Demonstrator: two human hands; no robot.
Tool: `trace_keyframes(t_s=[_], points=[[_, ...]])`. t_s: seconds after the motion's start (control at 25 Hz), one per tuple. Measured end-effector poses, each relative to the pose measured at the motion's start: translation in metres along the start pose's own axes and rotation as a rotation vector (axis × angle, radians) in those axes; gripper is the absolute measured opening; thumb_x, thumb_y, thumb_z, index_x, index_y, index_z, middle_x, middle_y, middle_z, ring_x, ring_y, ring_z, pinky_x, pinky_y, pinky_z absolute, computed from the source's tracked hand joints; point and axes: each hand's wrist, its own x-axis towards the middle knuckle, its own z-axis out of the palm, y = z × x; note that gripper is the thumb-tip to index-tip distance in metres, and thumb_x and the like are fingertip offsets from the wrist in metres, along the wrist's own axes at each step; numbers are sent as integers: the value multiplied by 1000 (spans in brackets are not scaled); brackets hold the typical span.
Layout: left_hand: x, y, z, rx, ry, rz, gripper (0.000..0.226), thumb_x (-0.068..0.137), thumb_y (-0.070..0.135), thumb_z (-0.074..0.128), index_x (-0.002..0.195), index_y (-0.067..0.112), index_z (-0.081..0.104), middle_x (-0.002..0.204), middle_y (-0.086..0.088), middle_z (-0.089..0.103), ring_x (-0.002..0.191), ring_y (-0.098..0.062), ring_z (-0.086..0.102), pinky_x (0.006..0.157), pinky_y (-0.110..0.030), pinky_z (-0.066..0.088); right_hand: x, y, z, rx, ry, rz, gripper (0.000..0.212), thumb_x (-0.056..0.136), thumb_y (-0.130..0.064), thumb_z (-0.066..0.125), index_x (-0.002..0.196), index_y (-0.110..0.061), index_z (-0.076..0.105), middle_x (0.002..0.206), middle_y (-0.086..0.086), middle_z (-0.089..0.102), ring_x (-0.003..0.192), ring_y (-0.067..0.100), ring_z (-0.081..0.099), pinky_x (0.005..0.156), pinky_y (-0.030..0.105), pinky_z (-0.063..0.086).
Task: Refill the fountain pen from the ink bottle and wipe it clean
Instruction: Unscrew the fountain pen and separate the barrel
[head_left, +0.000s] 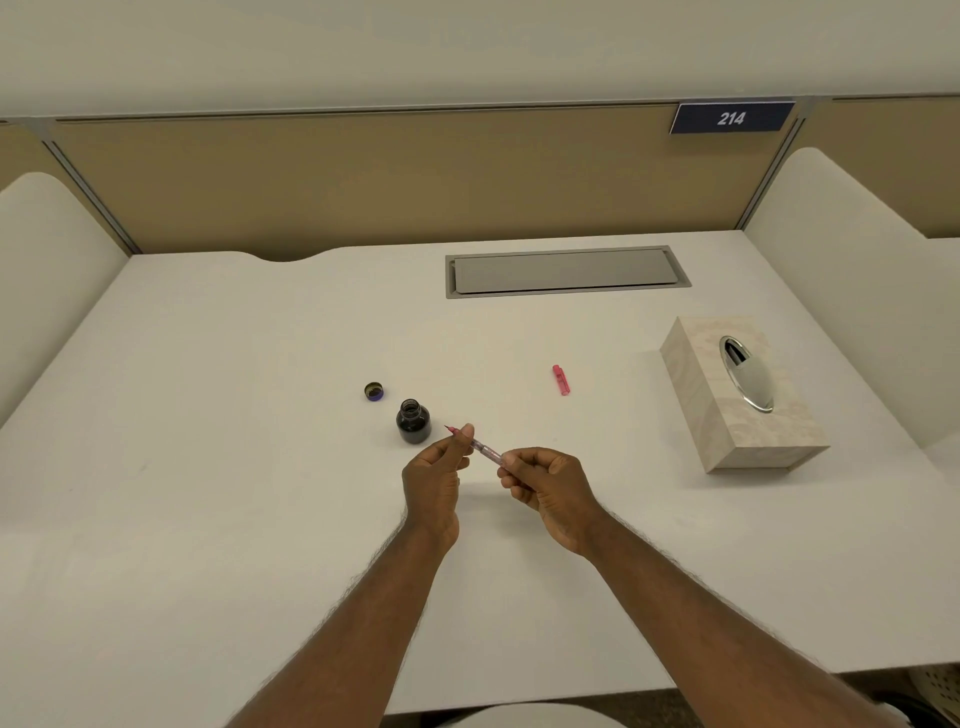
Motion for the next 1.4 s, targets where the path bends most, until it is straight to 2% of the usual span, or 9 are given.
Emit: trace_keyframes(t_s=[0.12,0.28,0.44,0.64,0.84,0.92,1.04,1.16,1.4], points=[[2,1,0,3,3,-6,23,75,36,80,81,14,76,79,2,66,82,-15,59,93,-38,44,1,0,2,-13,9,-8,13,80,-9,73,93,-5,70,78,6,68,72,15,62,68,25,54],[5,2,-1,13,2,-3,24,73,36,81,81,13,76,78,1,65,82,-16,59,98,-42,44,2,1,4,-11,3,19,14,85,-12,68,96,-2,70,80,9,69,70,14,62,67,24,53],[7,3,-1,22,3,-9,25,72,36,82,81,13,76,78,0,65,83,-17,59,98,-42,43,3,3,4,-74,-29,1,11,85,-11,68,95,-7,71,82,8,70,73,14,62,71,25,54],[9,6,-2,18,47,6,26,72,34,83,79,10,76,75,0,61,75,-16,55,87,-34,44,7,11,0,-277,-17,-85,9,84,-13,69,92,-11,72,78,3,67,69,11,56,64,20,46],[13,12,-7,-11,133,63,29,73,33,82,80,6,75,76,-1,59,69,-15,51,71,-25,41,8,20,-15,-458,48,-179,5,83,-15,71,87,-16,71,78,-6,65,70,2,54,66,10,43],[15,15,-12,-11,152,87,26,74,32,81,76,7,74,73,-1,58,68,-14,50,69,-24,40,13,22,-23,-565,76,-192,4,85,-15,66,87,-17,68,77,-7,66,67,-2,53,66,13,43],[14,17,-20,11,161,98,22,76,31,80,72,10,72,72,-4,56,67,-13,50,70,-24,38,26,27,-35,-888,199,-224,4,90,-22,58,89,-25,61,81,-8,68,76,11,58,72,32,44],[12,15,-30,30,138,92,21,77,30,79,74,10,73,74,-5,57,70,-13,50,74,-27,37,41,25,-35,-1197,420,-270,9,92,-24,54,96,-21,61,98,0,60,94,24,53,78,38,41],[6,4,-48,87,102,81,17,77,31,79,74,15,75,77,-2,61,77,-15,52,83,-35,39,74,20,-31,-1232,613,-170,18,93,-25,51,99,-10,60,102,9,60,98,30,56,81,40,42]])
